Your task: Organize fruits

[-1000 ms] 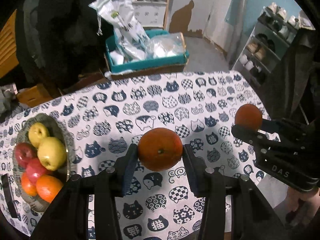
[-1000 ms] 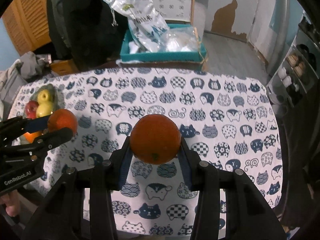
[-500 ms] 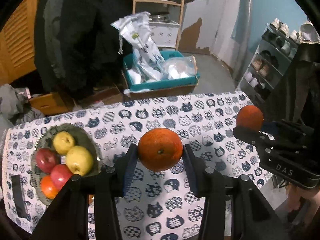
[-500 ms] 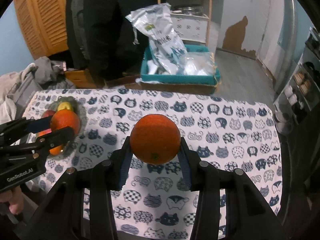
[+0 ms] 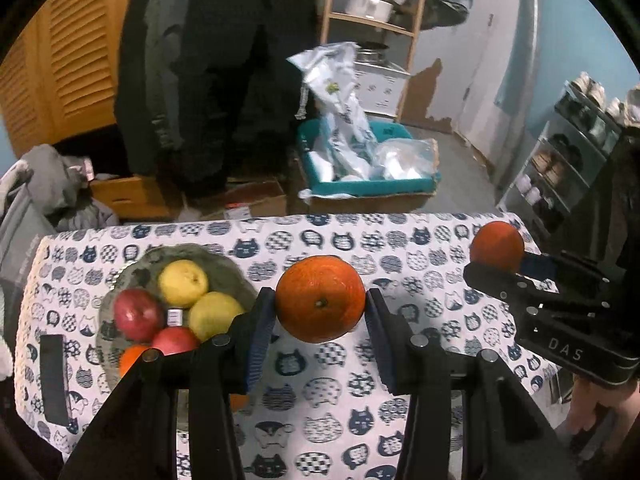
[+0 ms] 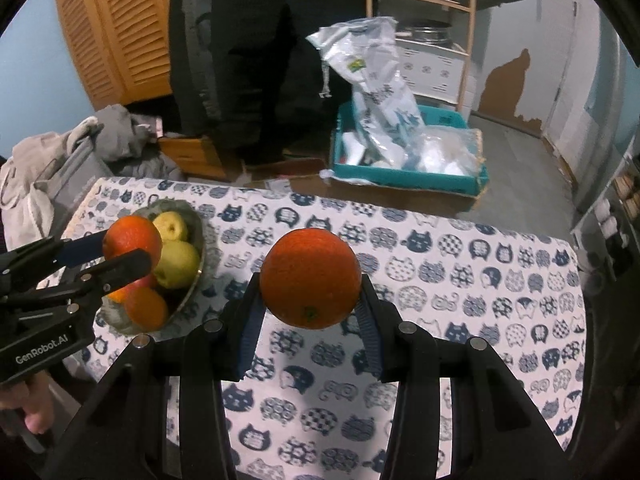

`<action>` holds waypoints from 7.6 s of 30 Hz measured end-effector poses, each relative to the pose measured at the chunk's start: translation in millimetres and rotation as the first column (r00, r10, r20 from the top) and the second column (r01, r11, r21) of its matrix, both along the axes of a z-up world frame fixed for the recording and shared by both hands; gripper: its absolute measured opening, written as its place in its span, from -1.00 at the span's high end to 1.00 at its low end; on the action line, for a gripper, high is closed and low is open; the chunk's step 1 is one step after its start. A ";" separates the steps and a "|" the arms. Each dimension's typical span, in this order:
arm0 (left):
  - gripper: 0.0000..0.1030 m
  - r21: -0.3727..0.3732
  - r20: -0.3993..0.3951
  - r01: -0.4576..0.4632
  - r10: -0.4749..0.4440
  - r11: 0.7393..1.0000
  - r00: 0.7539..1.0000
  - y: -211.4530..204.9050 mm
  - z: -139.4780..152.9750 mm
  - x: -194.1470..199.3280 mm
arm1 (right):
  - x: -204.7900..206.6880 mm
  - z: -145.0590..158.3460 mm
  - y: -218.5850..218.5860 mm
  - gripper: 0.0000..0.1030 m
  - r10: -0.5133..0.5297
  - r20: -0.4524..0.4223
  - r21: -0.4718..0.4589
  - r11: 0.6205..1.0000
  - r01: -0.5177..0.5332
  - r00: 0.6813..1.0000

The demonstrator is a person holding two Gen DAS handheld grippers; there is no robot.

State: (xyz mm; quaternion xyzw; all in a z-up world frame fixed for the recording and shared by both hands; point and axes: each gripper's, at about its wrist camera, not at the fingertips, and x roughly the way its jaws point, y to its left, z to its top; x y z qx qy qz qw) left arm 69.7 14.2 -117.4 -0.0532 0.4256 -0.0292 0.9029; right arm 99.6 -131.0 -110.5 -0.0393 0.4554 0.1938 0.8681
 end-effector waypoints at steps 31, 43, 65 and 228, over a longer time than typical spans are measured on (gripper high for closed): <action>0.10 0.036 -0.083 -0.291 0.293 0.956 0.952 154.2 -41.2 -2.8 | 36.2 -38.5 160.8 0.16 0.222 -0.091 0.031 0.975 -0.220 0.971; 0.09 0.029 -0.189 -0.313 0.313 0.949 0.931 174.1 -79.9 5.4 | 42.1 -73.0 201.2 0.16 0.282 -0.186 0.058 0.959 -0.276 0.941; -0.30 0.018 -0.230 -0.346 0.340 0.938 0.912 194.2 -92.1 -7.1 | 43.5 -69.0 225.0 -0.15 0.326 -0.192 0.144 0.942 -0.302 0.926; -0.99 0.085 0.309 -0.312 0.273 0.946 0.911 115.3 129.8 -86.4 | -38.7 121.5 69.0 -0.59 0.050 0.313 0.039 0.997 -0.065 0.948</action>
